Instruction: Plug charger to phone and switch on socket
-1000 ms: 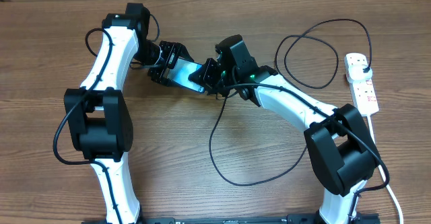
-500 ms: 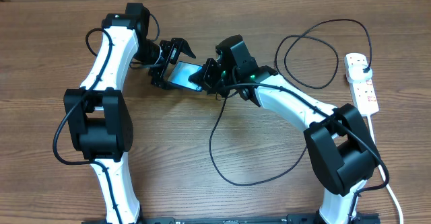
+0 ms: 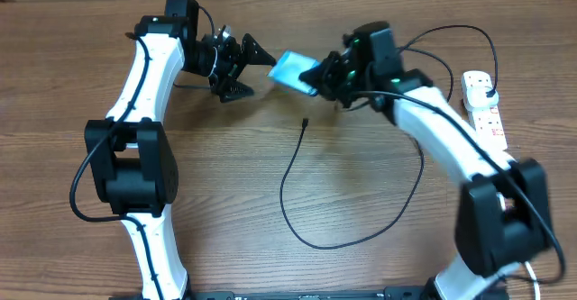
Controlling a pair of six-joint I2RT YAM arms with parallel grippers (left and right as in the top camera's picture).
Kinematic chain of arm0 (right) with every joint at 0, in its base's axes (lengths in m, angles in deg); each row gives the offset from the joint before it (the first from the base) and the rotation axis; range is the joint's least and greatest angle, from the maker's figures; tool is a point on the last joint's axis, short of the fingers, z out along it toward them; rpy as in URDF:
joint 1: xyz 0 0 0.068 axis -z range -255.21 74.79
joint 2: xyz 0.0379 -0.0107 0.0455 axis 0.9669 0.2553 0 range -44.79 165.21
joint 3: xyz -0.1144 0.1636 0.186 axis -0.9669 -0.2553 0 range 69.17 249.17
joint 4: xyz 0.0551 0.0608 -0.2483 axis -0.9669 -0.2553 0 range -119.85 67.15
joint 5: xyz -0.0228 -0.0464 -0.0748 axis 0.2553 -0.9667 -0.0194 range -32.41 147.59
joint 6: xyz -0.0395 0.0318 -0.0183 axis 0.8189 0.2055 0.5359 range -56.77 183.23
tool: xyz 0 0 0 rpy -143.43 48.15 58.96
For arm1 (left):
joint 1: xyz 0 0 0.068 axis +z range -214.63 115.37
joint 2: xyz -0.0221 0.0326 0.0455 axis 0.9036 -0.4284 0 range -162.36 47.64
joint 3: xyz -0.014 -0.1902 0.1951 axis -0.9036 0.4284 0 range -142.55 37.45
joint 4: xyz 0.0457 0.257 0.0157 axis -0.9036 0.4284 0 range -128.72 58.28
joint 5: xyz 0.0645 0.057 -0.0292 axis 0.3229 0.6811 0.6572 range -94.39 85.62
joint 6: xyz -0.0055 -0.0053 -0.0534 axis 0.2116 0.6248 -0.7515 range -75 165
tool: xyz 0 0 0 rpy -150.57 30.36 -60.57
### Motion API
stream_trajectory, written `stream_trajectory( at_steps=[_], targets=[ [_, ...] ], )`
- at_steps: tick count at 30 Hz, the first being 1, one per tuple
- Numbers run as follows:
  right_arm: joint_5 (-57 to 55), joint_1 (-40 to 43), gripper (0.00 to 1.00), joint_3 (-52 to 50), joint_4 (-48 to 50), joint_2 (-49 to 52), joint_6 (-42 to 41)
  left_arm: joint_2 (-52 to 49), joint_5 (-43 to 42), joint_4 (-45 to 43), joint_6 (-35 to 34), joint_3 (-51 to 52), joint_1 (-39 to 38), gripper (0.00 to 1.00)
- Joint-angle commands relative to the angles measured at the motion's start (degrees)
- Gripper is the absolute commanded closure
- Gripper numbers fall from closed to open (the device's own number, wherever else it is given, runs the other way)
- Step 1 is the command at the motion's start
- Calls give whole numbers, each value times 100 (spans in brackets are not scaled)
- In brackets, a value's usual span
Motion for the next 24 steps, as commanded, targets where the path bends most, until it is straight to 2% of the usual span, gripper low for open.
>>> stream_trajectory(
  at_steps=[1,8,15,20,24],
  targets=[
    [-63,238,96,66,-146,-960,468,715,-192,-31,664,-238,-28,4],
    [-105,501,96,63,-758,-2090,627,1777,-496,-35,400,-238,-39,0],
    [-367,428,96,-299,-1005,-2881,612,1971,-1198,-39,278,-236,-50,0],
    [-389,245,96,-846,74,-3080,-94,1963,-1182,-83,278,-236,-120,0],
    [-562,-81,96,-1189,1320,-2983,-1427,1963,-1180,-144,275,-236,-166,0]
  ],
)
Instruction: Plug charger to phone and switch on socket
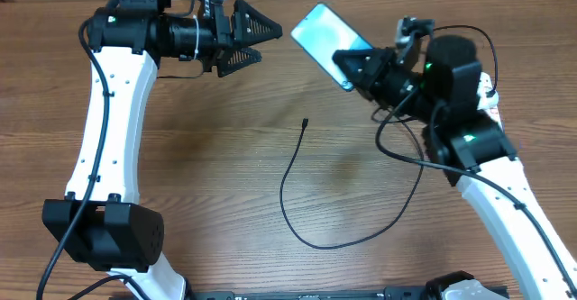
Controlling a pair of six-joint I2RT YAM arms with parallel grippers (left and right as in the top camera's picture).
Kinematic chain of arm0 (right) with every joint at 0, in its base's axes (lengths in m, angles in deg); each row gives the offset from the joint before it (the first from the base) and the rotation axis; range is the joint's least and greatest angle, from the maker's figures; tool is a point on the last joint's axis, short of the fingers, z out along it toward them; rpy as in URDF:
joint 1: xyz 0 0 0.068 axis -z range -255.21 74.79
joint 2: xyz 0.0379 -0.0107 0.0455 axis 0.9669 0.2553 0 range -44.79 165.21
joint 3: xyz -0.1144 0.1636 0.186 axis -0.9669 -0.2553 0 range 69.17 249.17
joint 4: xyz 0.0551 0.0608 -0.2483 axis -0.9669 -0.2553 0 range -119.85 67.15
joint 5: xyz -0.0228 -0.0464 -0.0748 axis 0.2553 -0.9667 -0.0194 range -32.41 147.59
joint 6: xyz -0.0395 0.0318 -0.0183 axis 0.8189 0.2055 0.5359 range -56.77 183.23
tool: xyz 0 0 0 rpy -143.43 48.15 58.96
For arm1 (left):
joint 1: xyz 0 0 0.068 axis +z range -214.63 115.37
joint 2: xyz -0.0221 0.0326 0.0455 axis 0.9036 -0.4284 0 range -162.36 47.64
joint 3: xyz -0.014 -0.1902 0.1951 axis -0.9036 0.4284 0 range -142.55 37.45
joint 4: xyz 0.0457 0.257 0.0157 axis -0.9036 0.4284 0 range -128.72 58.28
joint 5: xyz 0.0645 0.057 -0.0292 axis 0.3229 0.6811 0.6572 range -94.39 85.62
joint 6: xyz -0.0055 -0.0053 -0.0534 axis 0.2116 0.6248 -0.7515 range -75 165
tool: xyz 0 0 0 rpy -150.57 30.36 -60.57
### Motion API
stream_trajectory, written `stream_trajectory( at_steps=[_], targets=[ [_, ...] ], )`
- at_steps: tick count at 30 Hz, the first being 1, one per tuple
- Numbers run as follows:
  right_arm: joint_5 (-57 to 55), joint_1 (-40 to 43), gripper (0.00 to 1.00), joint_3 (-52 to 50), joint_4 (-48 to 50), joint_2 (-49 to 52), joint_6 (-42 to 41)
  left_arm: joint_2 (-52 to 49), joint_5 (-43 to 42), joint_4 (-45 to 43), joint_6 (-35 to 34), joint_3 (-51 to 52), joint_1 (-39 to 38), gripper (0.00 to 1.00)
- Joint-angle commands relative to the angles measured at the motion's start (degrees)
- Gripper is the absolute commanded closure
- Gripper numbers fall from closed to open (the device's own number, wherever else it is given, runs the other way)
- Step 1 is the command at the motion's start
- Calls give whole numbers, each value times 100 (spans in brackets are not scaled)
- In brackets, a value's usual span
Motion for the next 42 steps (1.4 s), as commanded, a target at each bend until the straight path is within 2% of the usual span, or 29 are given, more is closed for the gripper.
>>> stream_trajectory(
  at_steps=[1,5,7,10,13,20,23,26,33,38,40,42],
  targets=[
    [-278,-293,96,-129,944,-17,-1325,-22,-151,-59,-20,-48,-57,1],
    [-798,-601,96,-129,1668,129,-2229,-26,-151,-155,-177,-48,-26,4],
    [-1187,-831,96,-129,1716,214,-2885,-26,-151,-577,-579,-48,-26,5],
    [-1526,-1060,96,-129,1716,299,-3357,-26,-96,-1193,-1204,-48,-44,5],
    [-1825,-1279,96,-129,1744,389,-3770,-26,146,-1611,-1777,-48,-48,11],
    [-1939,-1495,96,-129,2531,643,-3904,-31,616,-1825,-2085,-48,-197,14],
    [-1941,-1497,96,-129,2553,719,-4210,-31,699,-1858,-2310,-48,-234,21],
    [-1937,-1499,96,-129,2553,802,-4271,-31,704,-1961,-2669,-48,-236,31],
    [-1930,-1499,96,-129,2636,922,-4419,-31,715,-2151,-3025,-48,-236,51],
    [-1939,-1499,96,-129,2859,922,-4417,-31,717,-2144,-3023,-48,-299,55],
    [-1939,-1499,96,-129,2979,933,-4419,-31,769,-2144,-3023,-48,-391,64],
    [-1939,-1499,96,-129,2983,938,-4419,-33,879,-2140,-3025,-48,-457,65]
  ],
)
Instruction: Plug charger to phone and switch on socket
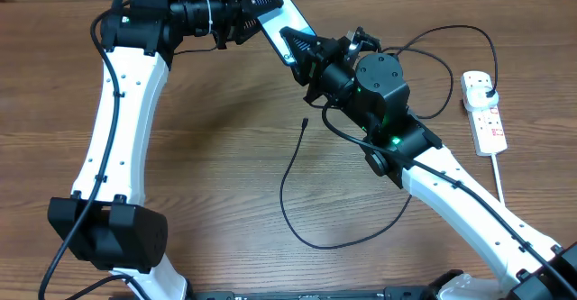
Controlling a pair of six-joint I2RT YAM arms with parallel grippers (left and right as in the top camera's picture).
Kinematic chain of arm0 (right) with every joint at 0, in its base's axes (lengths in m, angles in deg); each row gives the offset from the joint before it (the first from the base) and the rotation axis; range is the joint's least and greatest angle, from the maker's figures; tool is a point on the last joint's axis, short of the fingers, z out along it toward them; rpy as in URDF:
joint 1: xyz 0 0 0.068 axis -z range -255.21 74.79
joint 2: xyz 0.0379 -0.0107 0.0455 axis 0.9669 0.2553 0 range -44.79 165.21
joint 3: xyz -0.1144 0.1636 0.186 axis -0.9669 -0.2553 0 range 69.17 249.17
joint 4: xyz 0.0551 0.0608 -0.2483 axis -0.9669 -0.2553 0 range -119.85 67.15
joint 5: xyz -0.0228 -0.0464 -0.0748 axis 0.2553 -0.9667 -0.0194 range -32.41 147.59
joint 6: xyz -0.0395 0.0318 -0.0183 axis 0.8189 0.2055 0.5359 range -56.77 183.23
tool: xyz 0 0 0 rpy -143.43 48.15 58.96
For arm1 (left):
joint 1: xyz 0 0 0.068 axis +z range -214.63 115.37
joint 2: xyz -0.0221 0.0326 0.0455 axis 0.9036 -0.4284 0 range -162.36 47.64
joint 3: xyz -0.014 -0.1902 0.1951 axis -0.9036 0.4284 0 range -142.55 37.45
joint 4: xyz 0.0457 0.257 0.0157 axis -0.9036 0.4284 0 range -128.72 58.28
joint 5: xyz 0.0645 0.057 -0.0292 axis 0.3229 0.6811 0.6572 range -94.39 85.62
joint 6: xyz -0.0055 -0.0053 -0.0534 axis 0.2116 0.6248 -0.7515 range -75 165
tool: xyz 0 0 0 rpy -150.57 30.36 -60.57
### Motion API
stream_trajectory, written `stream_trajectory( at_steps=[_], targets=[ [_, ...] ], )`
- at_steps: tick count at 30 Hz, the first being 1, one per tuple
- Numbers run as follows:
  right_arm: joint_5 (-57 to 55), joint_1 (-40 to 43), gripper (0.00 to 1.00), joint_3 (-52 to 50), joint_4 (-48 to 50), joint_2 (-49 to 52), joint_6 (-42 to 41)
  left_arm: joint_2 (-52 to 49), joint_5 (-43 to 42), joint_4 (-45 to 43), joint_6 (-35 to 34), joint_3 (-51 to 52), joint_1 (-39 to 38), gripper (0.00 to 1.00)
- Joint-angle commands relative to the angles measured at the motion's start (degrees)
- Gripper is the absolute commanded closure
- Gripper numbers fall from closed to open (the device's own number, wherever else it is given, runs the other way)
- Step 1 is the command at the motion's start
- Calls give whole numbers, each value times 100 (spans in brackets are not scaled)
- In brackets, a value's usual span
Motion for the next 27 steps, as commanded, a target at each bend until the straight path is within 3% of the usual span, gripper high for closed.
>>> stream_trajectory(
  at_steps=[1,8,11,15,22,27],
  targets=[
    [-4,-28,96,76,116,7,-7,-31,127,-42,-22,-57,-197,67],
    [-4,-28,96,76,114,7,-7,-28,164,-42,-164,-59,-223,82],
    [-4,-28,96,76,114,7,-4,-28,216,-39,-240,-59,-225,96],
    [-4,-28,96,76,114,7,-7,-28,234,-42,-378,-57,-225,96],
    [-4,-26,71,76,114,7,-2,-31,271,-42,-339,-57,-216,96],
    [0,-26,52,76,35,7,7,-31,474,90,210,-57,-136,96]
  ],
)
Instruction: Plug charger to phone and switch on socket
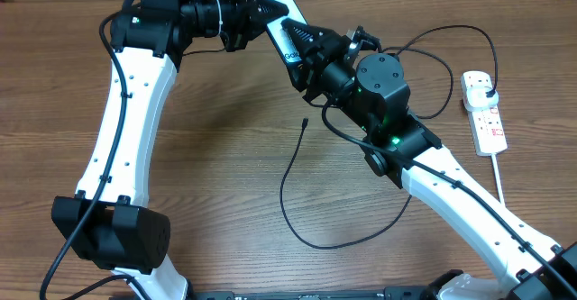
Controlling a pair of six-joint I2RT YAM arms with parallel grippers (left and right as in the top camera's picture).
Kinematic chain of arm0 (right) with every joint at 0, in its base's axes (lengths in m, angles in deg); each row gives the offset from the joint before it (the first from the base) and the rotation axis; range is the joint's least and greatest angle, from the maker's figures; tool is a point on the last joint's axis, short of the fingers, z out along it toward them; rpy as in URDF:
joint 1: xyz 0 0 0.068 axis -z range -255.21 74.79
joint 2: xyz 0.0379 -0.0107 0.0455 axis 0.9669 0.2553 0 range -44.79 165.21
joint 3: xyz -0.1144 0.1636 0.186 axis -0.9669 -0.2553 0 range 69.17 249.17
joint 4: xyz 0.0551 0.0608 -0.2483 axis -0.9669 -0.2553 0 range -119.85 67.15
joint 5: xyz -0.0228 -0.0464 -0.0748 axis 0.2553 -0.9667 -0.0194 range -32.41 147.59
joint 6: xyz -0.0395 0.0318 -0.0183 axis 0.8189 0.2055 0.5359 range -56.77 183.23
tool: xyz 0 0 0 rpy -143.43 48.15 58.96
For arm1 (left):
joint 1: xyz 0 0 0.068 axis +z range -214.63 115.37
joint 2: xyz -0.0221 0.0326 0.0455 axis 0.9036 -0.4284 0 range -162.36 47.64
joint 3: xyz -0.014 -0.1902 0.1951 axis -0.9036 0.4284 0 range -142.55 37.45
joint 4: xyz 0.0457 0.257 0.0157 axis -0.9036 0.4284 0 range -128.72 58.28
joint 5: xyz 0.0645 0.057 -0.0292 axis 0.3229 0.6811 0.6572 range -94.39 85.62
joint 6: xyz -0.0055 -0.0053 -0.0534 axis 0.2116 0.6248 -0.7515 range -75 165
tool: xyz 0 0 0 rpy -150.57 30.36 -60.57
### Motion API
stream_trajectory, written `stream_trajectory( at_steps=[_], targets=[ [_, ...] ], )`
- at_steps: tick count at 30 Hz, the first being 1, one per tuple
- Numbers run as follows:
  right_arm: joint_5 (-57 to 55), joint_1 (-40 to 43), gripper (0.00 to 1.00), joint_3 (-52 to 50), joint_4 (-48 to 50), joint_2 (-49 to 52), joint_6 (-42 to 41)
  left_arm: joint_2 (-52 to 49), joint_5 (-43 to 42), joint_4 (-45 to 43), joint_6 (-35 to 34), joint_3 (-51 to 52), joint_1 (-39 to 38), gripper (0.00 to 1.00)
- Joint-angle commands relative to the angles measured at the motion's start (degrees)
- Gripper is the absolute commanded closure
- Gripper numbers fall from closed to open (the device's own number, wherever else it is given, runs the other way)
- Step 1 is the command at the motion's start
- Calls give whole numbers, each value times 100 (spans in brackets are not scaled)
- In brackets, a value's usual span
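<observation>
The phone, pale blue and white, is held tilted high over the far side of the table. My right gripper [293, 46] is shut on its lower end. My left gripper [268, 10] reaches in from the left at the phone's upper end, its dark fingers overlapping it; whether they are clamped on it does not show. The black charger cable [287, 178] lies looped on the table, its free plug tip [305, 122] pointing to the far side. The white socket strip [485, 118] lies at the right edge with a plug in it.
Both arms stand raised and meet over the far middle of the wooden table [207, 165]. The right arm's own black wires [433, 66] arc toward the socket strip. The cable's loop reaches toward the near edge.
The left gripper has moved slightly right, further onto the phone's upper end. The phone and right gripper stay almost where they were. Cable and socket strip are unmoved.
First the right gripper held the phone low near the far middle, the left gripper close by. Then the phone was lifted on the right and the left gripper stood open, apart from it. Later both met at the far middle, and now the left fingers overlap the phone.
</observation>
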Motion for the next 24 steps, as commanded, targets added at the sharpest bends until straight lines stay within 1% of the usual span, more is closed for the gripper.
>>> stream_trajectory(
  at_steps=[1,2,3,6,8,9,10,11,12,13,14,18,21,22,24],
  targets=[
    [7,-26,51,76,-76,4,72,-31,232,140,568,-57,44,96],
    [9,-26,47,76,-330,4,111,-31,450,369,892,-57,125,96],
    [9,-26,46,76,-485,4,153,-31,551,466,1038,-57,157,96],
    [7,-26,45,76,-1141,4,697,-31,1043,850,1644,-55,278,96],
    [2,-26,45,76,-1805,4,1263,-31,1451,1182,2052,-55,378,96],
    [2,-26,45,76,-1978,4,1416,-31,1598,1316,2159,-55,417,96],
    [2,-20,41,76,-2173,4,1606,-31,1705,1421,2262,-55,455,96],
    [-4,-13,30,76,-2356,4,1812,-31,1816,1554,2396,-55,507,96],
    [-35,9,20,76,-2577,4,2221,-31,1902,1687,2592,-55,566,96],
    [-52,13,19,76,-2649,4,2343,-31,1934,1744,2680,-55,590,96],
    [-138,24,17,76,-2881,4,2680,-31,2085,1888,2796,-55,634,96],
    [-404,22,14,76,-3497,4,3228,-31,2627,2256,3126,-55,680,96],
    [-402,22,11,76,-3871,4,4743,-33,2728,2542,3379,-48,680,96],
    [-402,22,10,76,-3969,4,5128,-33,2726,2638,3445,-48,680,96],
    [-402,22,10,76,-4162,4,5619,-37,2704,2822,3620,-44,680,96]
  ],
)
